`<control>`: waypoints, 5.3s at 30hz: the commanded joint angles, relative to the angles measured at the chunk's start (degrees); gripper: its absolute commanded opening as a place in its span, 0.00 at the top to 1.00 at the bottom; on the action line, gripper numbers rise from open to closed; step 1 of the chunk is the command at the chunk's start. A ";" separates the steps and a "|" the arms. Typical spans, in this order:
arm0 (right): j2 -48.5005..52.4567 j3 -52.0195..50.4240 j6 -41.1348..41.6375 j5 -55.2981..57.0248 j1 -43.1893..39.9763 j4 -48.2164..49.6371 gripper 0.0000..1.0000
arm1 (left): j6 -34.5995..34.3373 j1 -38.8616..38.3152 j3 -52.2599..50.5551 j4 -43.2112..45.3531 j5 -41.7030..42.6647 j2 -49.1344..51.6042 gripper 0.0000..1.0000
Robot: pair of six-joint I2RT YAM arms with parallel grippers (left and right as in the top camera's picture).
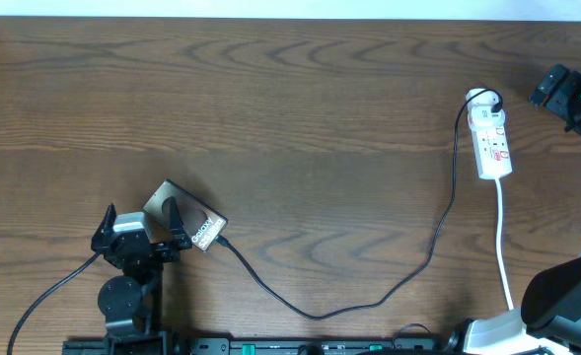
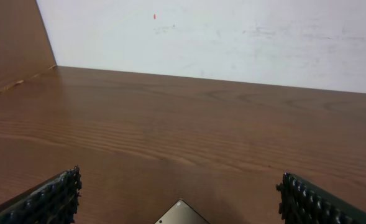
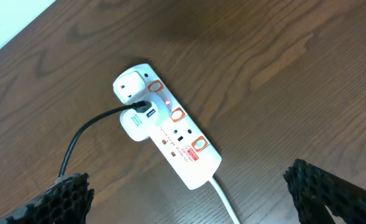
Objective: Plug charger to phone and switch on socket
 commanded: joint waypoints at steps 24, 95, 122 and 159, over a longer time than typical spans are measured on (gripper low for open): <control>0.31 0.04 0.70 0.66 0.26 -0.07 0.01 | 1.18 0.35 -1.31 -1.44 0.11 -0.39 0.00; -81.81 -79.73 2.62 4.59 17.35 76.81 0.01 | 1.18 0.35 -1.31 -1.40 0.11 -0.39 0.00; -97.81 -96.59 -2.67 9.16 17.88 52.59 0.01 | 1.18 0.35 -1.31 -1.38 0.11 -0.39 0.00; -97.81 -96.61 -20.76 0.61 23.08 52.00 0.01 | 1.18 0.35 -1.31 -1.38 0.11 -0.39 0.00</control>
